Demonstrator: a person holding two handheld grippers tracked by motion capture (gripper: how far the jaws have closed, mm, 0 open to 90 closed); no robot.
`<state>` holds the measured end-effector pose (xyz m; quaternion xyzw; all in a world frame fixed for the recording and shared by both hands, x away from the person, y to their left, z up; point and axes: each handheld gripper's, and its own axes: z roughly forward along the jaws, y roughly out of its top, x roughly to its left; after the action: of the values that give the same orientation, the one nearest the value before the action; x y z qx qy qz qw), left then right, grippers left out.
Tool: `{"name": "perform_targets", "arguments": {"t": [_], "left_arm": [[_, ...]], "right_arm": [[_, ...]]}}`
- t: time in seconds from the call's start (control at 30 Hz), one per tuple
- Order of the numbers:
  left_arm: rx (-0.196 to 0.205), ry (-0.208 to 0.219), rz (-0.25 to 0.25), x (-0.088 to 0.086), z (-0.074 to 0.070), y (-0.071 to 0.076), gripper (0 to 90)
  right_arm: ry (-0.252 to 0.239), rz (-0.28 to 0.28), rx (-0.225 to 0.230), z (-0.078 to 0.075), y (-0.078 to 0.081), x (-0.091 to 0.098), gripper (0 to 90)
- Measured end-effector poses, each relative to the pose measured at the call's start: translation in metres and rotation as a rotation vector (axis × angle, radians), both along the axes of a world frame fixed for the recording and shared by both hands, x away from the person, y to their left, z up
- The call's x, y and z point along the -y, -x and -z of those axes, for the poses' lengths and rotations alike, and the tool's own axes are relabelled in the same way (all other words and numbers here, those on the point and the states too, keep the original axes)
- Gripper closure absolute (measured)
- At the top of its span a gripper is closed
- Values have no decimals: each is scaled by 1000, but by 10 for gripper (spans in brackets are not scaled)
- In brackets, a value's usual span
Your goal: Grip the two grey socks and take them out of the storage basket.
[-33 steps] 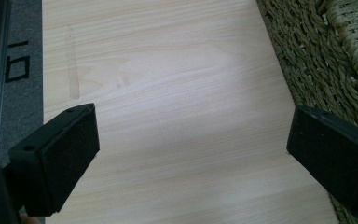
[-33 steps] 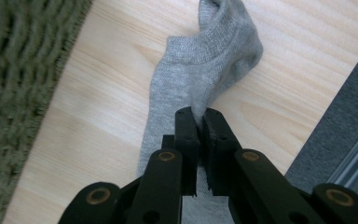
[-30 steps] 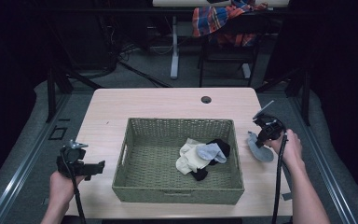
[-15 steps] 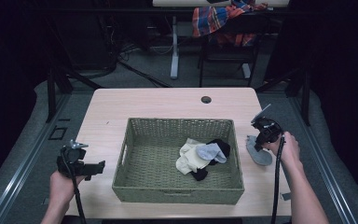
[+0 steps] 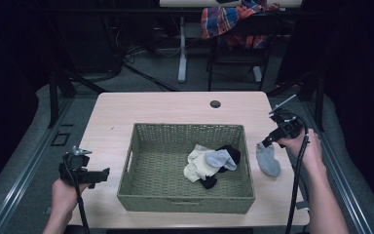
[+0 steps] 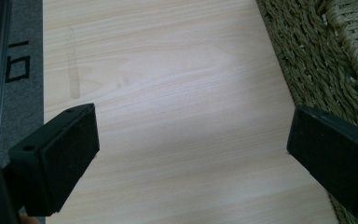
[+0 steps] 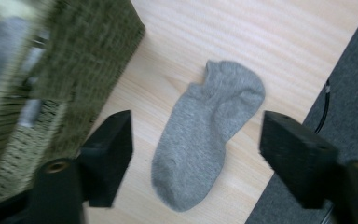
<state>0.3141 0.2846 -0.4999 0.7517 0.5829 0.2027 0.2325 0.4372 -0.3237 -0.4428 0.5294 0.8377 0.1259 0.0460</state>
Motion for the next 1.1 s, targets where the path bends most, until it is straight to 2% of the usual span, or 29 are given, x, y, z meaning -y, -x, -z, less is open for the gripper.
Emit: {"name": "perform_targets", "arguments": {"t": [0.03, 0.13, 0.27, 0.33, 0.4, 0.5, 0.53, 0.57, 0.63, 0.8, 1.0, 1.03, 1.1], "left_arm": [[-2, 1, 1, 0, 0, 0, 24], [1, 1, 0, 0, 0, 0, 24], [0, 1, 0, 0, 0, 0, 24], [0, 2, -2, 0, 0, 0, 24], [0, 2, -1, 0, 0, 0, 24], [-1, 2, -1, 0, 1, 0, 24], [-1, 3, -1, 0, 1, 0, 24], [-2, 3, -2, 0, 1, 0, 24], [-2, 2, 0, 0, 0, 0, 23], [-3, 3, -1, -1, 0, 0, 24], [0, 4, -6, -1, 1, 0, 23], [-3, 4, -4, -1, 1, 0, 24], [-3, 4, -4, -1, 0, 1, 24]], "right_arm": [[2, 1, 8, -4, 2, -1, 171], [6, -9, 33, -18, 7, -7, 123], [10, -30, 36, -25, 9, -13, 59], [15, -45, 47, -29, 11, -18, 48], [13, -70, 56, -35, 15, -27, 0], [19, -102, 54, -40, 16, -32, 0], [-7, -89, 81, -40, 19, -36, 0], [4, -119, 80, -46, 21, -43, 0], [13, -134, 83, -48, 22, -47, 0], [-7, -204, 99, -53, 27, -70, 0], [-36, -246, 102, -52, 30, -91, 0], [-37, -278, 94, -51, 30, -100, 0], [-49, -278, 100, -48, 31, -106, 0]]}}
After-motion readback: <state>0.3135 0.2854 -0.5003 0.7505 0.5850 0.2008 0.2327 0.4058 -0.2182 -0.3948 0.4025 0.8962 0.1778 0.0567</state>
